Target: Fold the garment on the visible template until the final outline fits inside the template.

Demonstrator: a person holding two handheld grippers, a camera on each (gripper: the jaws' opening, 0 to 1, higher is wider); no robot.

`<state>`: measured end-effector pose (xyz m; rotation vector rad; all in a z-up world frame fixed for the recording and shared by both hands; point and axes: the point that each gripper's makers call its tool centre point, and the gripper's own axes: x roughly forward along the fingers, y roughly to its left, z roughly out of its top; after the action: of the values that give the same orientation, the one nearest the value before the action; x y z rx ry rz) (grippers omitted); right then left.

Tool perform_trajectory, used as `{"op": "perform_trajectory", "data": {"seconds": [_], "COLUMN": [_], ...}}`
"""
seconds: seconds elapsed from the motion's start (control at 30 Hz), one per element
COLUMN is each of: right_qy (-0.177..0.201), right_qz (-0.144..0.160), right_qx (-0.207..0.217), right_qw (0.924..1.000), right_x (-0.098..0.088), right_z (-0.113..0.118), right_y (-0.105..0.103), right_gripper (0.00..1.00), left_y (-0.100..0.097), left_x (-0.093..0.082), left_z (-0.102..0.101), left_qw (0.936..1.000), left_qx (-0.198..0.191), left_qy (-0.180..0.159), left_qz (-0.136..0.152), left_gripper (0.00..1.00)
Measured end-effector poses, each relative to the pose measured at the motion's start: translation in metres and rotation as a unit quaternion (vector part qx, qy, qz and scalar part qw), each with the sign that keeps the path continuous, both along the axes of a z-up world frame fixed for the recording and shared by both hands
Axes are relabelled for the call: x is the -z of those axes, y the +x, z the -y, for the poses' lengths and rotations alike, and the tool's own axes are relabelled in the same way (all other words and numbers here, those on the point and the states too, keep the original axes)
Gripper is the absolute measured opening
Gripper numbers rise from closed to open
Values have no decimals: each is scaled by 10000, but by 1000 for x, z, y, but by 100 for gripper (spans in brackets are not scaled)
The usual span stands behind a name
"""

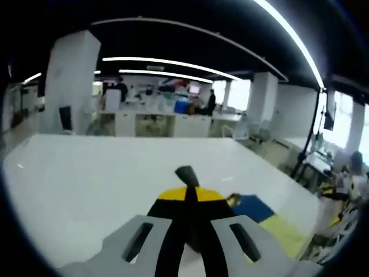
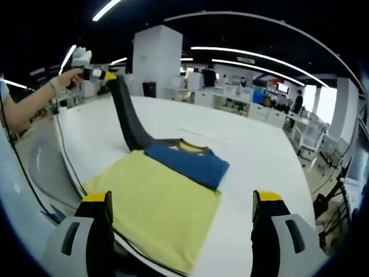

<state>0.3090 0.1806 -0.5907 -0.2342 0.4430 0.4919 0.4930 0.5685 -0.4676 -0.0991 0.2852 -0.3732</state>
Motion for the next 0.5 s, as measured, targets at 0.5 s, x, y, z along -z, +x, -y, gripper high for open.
{"op": "perform_trajectory", "data": {"seconds": [0.5], "right_qy": [29], "right_qz": [-26], "right_qx": [65], "right_qw": [10000], "right_x": [2], "right_z": [9], "right_y": [-9], "right_gripper": [100], "left_y": [14], "left_x": [-2], "left_z": [71], "left_qw": [9982], "left_qx": [589], "left_qy": [-93], "left_qz": [74], "left_gripper": [0]}}
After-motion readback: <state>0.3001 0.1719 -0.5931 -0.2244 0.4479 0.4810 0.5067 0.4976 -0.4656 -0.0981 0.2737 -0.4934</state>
